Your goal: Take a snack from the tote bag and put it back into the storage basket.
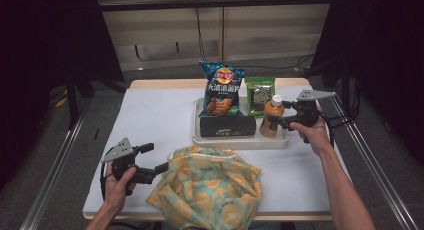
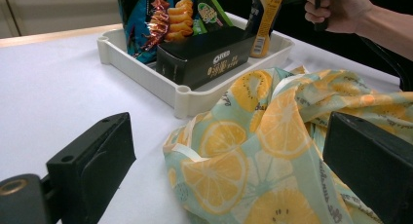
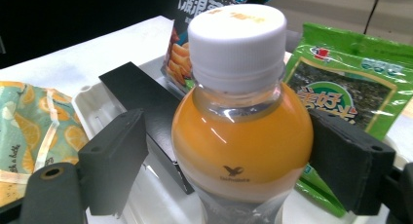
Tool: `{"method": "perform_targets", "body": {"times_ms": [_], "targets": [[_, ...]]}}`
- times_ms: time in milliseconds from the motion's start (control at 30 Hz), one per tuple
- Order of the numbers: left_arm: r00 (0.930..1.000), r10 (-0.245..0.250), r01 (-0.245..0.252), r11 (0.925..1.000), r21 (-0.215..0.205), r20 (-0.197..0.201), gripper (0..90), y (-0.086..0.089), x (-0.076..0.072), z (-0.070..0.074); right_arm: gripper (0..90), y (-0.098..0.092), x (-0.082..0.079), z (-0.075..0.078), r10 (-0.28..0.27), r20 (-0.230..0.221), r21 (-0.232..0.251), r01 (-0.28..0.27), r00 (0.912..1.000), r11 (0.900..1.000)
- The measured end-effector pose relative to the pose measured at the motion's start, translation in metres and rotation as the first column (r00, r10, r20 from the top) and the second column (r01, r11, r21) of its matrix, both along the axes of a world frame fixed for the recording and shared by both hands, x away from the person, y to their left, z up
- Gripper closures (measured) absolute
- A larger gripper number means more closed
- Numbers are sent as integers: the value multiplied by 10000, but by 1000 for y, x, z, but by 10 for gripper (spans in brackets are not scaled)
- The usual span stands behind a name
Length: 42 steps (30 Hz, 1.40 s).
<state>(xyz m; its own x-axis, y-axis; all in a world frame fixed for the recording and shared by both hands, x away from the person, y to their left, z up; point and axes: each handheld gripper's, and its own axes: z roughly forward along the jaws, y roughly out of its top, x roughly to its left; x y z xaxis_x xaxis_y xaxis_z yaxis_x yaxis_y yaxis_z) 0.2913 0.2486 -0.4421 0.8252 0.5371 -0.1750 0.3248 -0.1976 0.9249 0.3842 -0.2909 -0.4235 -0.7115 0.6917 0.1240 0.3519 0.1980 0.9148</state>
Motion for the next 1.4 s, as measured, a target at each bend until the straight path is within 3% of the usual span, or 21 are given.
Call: {"method": "perform_targets", "body": {"times_ms": [267, 733, 967, 1400], "targets": [[10000, 29, -28, 10000, 28, -74, 45, 1, 2, -2, 187, 3, 6, 3, 432, 171, -346, -425, 9989, 9985], [10000, 32, -32, 10000, 13, -66, 45, 1, 1, -1, 305, 3, 8, -2, 416, 204, -556, -404, 9989, 9976], [10000, 7, -7, 10000, -12, 26, 45, 2, 0, 1, 309, 7, 5, 2, -178, -49, -688, 175, 9998, 9975], [9998, 42, -43, 10000, 42, 169, 45, 1, -3, 3, 310, 15, -8, 14, -984, 182, -578, 993, 9950, 9934]]}}
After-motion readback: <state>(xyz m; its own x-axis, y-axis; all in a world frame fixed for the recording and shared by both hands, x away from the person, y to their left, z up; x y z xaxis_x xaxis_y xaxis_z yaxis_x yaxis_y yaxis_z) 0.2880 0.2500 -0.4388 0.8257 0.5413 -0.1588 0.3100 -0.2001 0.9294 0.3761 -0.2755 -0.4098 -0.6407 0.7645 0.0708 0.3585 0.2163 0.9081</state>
